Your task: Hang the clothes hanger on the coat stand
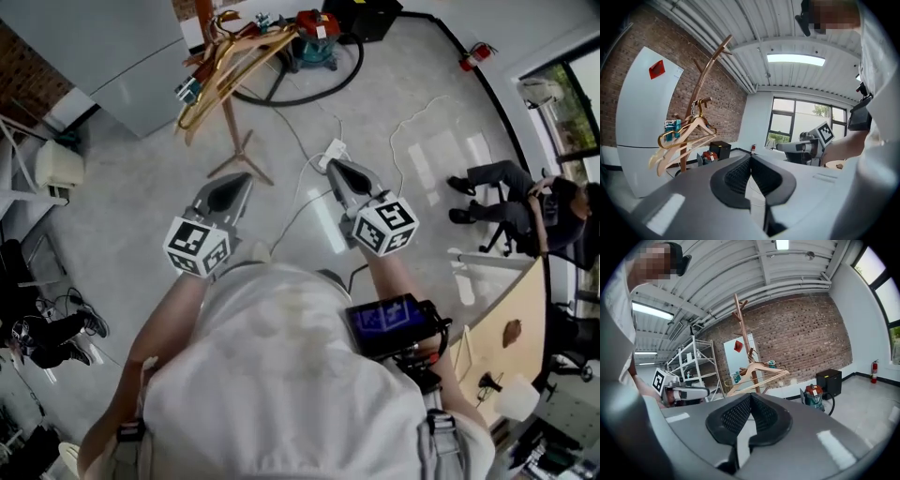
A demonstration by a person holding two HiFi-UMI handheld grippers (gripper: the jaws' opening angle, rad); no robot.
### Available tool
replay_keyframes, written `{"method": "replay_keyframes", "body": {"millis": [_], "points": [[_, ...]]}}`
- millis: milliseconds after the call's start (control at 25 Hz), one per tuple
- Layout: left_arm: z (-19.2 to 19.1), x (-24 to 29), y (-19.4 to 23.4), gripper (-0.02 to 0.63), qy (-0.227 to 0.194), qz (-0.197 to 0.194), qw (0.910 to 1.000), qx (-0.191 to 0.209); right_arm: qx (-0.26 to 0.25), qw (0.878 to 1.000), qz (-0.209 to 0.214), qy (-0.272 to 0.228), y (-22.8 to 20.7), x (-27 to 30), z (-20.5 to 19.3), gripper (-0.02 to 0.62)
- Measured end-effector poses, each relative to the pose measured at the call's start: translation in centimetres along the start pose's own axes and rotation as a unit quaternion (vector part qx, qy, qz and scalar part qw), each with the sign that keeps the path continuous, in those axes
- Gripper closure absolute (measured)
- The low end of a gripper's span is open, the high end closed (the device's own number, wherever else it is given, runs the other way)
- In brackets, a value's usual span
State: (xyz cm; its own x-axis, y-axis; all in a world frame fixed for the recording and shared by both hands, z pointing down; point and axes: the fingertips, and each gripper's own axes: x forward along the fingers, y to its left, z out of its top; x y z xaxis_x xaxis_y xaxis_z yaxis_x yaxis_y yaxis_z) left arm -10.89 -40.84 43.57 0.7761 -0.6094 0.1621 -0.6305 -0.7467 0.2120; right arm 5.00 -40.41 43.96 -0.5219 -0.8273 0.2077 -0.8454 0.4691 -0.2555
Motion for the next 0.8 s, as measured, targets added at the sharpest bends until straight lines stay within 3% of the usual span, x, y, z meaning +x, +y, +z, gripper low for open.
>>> {"method": "replay_keyframes", "body": {"millis": [520, 800], "points": [[-1.5, 1.6, -9.1, 0.604, 0.017, 0.011, 0.9997, 0.012, 0.01, 0.999, 0.032, -0.019, -0.5, -8.2, -1.0, 0.581], [-2.5, 1.2, -11.7, 0.604, 0.02, 0.02, 0.9995, 0.015, 0.016, 0.998, 0.05, -0.017, -0.2, -10.2, -2.2, 0.581]]}}
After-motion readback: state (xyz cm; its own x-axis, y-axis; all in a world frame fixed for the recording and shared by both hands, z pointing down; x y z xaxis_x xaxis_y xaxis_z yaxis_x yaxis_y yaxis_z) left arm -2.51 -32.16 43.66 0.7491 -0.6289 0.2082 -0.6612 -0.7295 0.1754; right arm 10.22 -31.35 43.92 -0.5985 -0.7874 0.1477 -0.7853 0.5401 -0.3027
